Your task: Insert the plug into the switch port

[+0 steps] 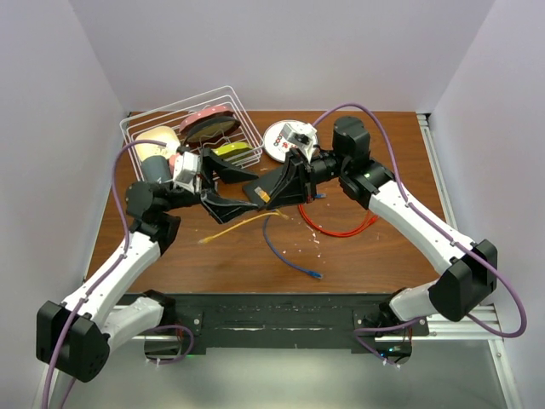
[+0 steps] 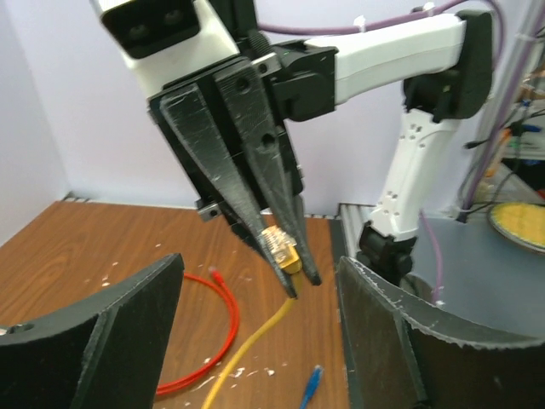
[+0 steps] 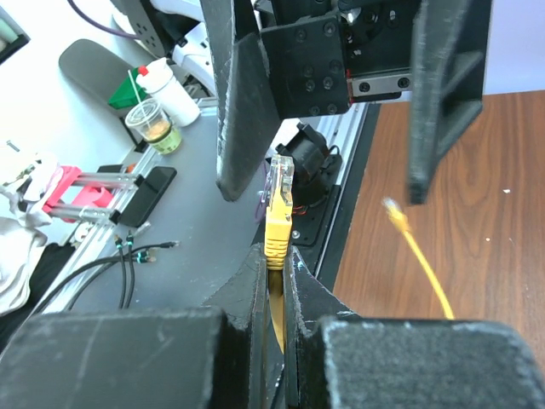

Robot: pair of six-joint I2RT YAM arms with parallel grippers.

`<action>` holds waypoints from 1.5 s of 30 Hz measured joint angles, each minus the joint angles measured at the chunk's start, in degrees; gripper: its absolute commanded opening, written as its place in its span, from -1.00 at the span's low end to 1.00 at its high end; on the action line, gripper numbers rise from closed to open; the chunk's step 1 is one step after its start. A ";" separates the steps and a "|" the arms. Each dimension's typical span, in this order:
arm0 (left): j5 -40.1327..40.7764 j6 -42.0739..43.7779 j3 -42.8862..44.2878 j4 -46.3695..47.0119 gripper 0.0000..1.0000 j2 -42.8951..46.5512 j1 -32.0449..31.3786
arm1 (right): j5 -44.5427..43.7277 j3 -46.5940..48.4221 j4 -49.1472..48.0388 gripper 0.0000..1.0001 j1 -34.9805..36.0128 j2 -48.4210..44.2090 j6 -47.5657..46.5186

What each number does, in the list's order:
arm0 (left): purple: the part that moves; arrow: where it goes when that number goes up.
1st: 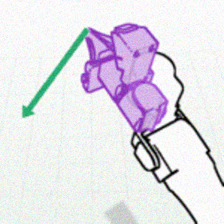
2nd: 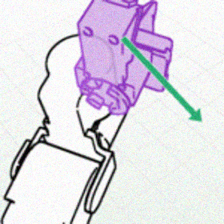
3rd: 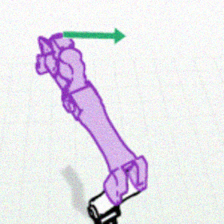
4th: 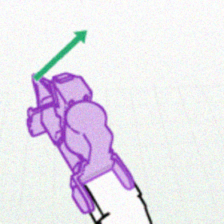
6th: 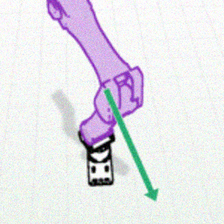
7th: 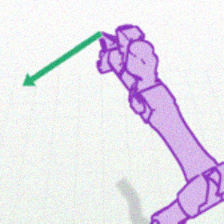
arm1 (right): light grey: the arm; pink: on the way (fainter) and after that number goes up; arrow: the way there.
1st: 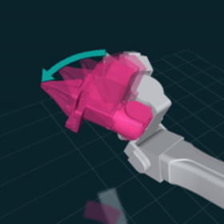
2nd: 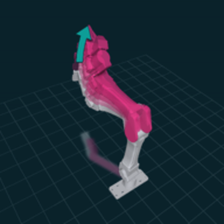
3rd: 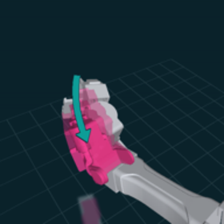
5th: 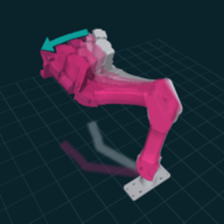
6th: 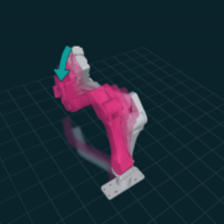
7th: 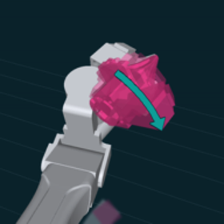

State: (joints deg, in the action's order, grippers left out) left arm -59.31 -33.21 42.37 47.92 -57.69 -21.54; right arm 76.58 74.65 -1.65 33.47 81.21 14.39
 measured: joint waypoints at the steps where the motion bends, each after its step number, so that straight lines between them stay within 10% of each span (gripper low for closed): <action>1: -0.52 -1.01 -0.07 1.73 0.36 -0.33 0.00 | 0.17 0.00 -0.04 -1.00 0.00 0.00 0.07; 16: -3.34 -12.74 -0.07 17.40 -0.31 -6.14 -2.21 | 0.96 -0.11 -0.13 -1.00 0.68 0.02 0.28; 21: -3.28 -13.62 0.00 17.84 -1.00 -6.25 -2.69 | 0.96 -0.13 -0.07 -1.00 1.09 0.04 0.33; 29: -1.42 -11.61 0.52 11.78 -1.00 -5.90 -2.93 | -6.47 1.16 8.94 0.69 1.20 0.04 -5.51; 32: 2.47 -7.80 1.75 3.56 -1.00 -4.35 -2.99 | -13.29 2.36 13.62 0.97 1.27 -0.02 -8.79; 45: 25.66 -1.68 9.92 -28.65 -1.00 -2.38 -3.02 | -44.61 0.76 13.29 0.97 3.06 -9.99 -10.05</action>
State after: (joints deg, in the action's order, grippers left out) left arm -33.65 -34.89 52.29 19.27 -60.07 -24.56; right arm 31.97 75.42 11.64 36.53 71.22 4.34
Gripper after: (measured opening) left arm 0.093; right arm 0.985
